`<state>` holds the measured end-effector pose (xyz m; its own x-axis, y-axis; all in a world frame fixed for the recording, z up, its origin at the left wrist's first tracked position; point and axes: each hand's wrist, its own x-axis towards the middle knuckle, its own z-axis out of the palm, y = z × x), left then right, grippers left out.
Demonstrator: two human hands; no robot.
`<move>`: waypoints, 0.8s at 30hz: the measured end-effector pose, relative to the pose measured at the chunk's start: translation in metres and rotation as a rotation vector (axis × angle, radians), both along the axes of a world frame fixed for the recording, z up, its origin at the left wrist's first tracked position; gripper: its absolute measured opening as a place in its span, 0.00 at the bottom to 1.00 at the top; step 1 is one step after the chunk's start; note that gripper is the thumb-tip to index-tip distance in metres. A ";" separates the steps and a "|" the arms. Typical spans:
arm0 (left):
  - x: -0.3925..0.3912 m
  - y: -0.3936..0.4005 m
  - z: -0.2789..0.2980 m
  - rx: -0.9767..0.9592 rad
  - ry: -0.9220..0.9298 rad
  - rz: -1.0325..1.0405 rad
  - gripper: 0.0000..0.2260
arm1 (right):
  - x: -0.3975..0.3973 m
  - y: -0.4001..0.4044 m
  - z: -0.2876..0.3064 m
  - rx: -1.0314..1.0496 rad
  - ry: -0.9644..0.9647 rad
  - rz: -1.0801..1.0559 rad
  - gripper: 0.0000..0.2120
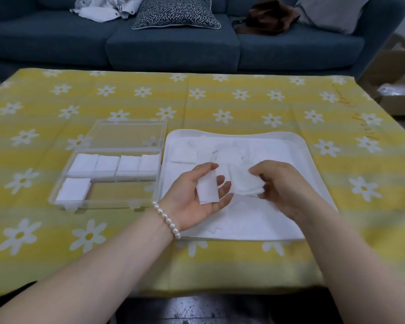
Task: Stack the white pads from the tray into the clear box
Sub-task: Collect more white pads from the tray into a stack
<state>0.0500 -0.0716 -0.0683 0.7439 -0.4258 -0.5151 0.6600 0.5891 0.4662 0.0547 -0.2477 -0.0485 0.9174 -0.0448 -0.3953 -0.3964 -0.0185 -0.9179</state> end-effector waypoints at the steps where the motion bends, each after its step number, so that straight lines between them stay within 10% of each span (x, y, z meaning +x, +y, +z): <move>1: 0.000 0.000 0.001 -0.003 0.028 0.015 0.05 | 0.001 -0.007 0.002 -0.126 0.017 0.067 0.08; 10: -0.002 -0.003 -0.007 0.039 0.109 -0.021 0.04 | 0.007 -0.038 -0.016 -1.056 0.188 0.353 0.07; 15: -0.007 -0.008 -0.015 0.042 0.177 -0.111 0.09 | 0.026 -0.052 -0.019 -1.039 -0.153 0.055 0.13; 20: -0.010 -0.011 -0.016 0.084 0.180 -0.139 0.08 | 0.041 -0.045 -0.041 -1.026 -0.092 0.164 0.35; 24: -0.009 -0.010 -0.017 0.103 0.189 -0.146 0.08 | 0.045 -0.039 -0.042 -1.099 -0.146 0.225 0.21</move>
